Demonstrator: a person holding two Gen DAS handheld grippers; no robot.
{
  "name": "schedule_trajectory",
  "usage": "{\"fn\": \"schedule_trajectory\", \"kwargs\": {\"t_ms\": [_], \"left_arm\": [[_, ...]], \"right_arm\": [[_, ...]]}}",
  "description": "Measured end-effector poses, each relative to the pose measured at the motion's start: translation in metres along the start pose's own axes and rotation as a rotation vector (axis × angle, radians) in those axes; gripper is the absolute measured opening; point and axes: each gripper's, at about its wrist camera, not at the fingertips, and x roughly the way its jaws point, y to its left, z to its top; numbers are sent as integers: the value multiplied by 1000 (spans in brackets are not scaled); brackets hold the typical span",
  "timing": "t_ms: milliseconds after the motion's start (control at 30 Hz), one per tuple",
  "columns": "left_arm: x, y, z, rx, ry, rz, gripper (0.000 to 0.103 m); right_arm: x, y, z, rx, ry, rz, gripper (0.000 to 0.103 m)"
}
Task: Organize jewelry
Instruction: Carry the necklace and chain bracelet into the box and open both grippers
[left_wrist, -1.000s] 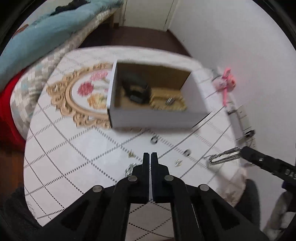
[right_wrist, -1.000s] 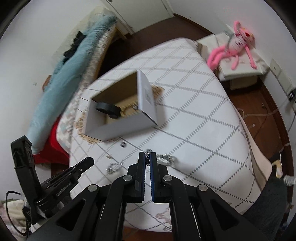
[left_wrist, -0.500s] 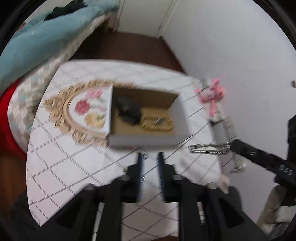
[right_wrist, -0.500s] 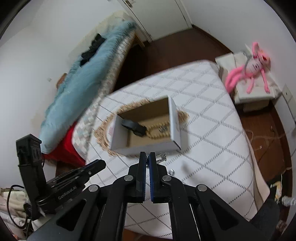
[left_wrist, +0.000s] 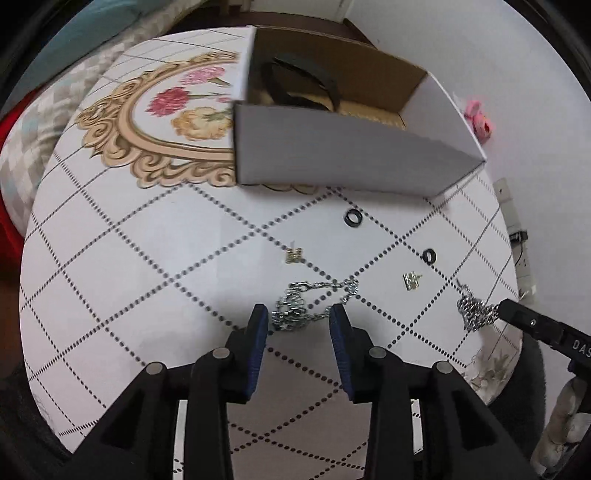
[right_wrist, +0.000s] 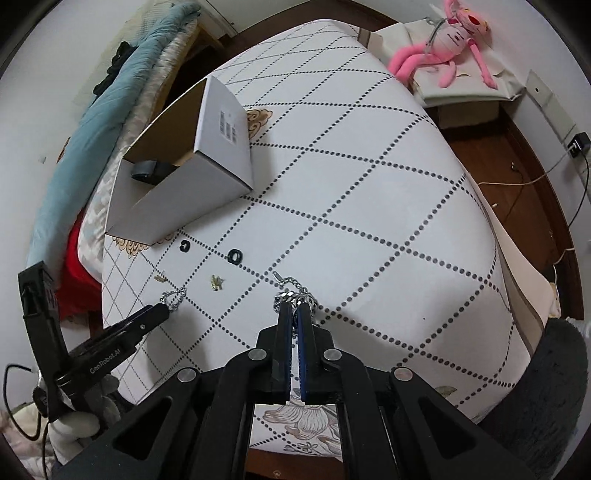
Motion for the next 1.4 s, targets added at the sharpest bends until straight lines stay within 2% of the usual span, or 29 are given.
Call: {"fn": "schedule_trajectory", "kwargs": {"t_ms": [67,133,233,433,633,833,1000,1100,1133,1200,1267,1400], "left_arm": [[2,-8,0,34,-5,19,31],[6,-20,-3,108,-20,78,30],[9,-31,-6,190,-39,162,12],[-1,-25,-11,153,-61,110,5],[-34,-16,-15,95,-100,16,5],[-72,-18,9,40,-162,-72,5],[-106,-19,23,30,-231,-120,5],[-110,-21,28,43,-251,-106,5],[-105,-22,28,45,-245,-96,5],[-95,-22,26,44,-226,-85,5],[-84,-23,23,41,-203,-84,5],[-57,-24,12,30,-143,-80,5]], "right_arm": [[1,-1,-1,5,1,1,2],[1,-2,-2,4,2,0,2],[1,1,-1,3,-1,-3,2],[-6,7,0,-1,-19,15,2],[-32,22,7,-26,-68,63,1],[-64,47,19,-69,-129,120,0],[-80,65,29,-118,-165,131,0],[-62,59,37,-103,-100,116,1],[-50,57,38,-102,-65,80,1],[-28,54,37,-118,-21,18,7],[-8,50,33,-135,6,-30,30],[25,46,23,-176,58,-103,33]]}}
